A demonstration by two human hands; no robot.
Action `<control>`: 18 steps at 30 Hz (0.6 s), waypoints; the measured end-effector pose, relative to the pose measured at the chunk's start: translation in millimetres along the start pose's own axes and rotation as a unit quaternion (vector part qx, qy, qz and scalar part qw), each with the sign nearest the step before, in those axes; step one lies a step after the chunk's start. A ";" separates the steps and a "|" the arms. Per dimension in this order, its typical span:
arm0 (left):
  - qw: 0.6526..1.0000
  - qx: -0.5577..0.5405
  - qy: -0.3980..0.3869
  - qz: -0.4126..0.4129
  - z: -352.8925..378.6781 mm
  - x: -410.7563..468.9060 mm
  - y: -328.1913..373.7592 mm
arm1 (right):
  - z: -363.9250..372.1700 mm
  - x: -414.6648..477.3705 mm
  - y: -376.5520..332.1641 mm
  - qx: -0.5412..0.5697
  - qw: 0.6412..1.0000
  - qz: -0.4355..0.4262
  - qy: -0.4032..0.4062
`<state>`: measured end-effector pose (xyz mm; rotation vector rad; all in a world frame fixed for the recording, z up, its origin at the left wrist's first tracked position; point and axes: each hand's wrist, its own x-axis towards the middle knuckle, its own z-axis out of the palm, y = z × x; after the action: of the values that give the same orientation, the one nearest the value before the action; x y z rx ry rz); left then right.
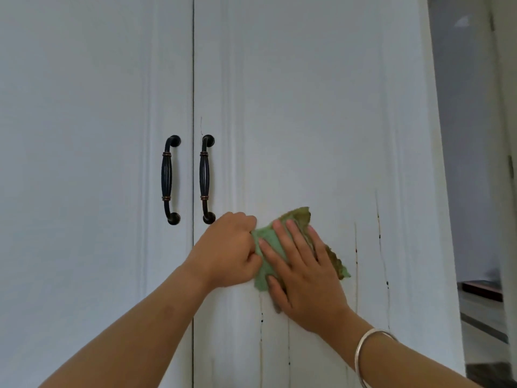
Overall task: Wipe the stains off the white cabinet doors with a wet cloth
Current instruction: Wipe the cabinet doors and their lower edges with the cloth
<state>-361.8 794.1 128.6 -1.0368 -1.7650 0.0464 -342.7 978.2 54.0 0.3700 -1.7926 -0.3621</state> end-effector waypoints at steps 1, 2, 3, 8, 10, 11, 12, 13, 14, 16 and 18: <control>0.999 0.026 -0.018 0.034 0.6 -5.6 -0.5 | 1.3 -8.4 -5.9 -0.006 1.000 -0.011 -0.008; 0.996 0.050 -0.037 0.060 0.0 -9.9 -1.9 | 2.9 -13.2 -7.0 -0.011 0.999 -0.033 -0.020; 0.993 0.069 -0.052 0.080 -0.9 -17.7 -1.9 | 3.5 -21.6 -9.0 -0.016 0.997 -0.066 -0.035; 0.985 0.099 -0.098 0.102 5.6 -43.7 5.5 | -2.4 -39.7 21.7 -0.015 0.959 -0.270 -0.083; 0.987 0.101 -0.089 0.090 4.5 -38.7 5.4 | -10.0 -16.5 46.0 -0.017 0.967 -0.243 -0.069; 0.989 0.095 -0.084 0.081 3.1 -35.6 4.5 | -13.9 -3.1 58.6 -0.018 0.979 -0.195 -0.048; 0.990 0.089 -0.082 0.071 1.6 -33.2 3.6 | -18.9 9.1 71.1 -0.017 0.991 -0.133 -0.028; 0.991 0.088 -0.085 0.059 1.1 -32.9 4.1 | -23.7 17.2 82.6 -0.011 0.998 -0.063 -0.007; 0.991 0.092 -0.090 0.049 1.0 -33.2 3.3 | -26.6 23.1 91.5 0.001 1.000 0.006 0.016; 0.991 0.092 -0.089 0.038 2.5 -33.6 4.1 | -26.6 19.9 98.8 0.021 0.989 0.135 0.059; 0.992 0.097 -0.080 0.023 4.7 -33.0 1.7 | -16.4 10.6 84.2 0.024 0.960 0.258 0.109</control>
<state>-361.7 775.5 100.9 -0.9538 -1.8393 0.3318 -334.4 1048.6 103.4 -0.0335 -1.6098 0.0885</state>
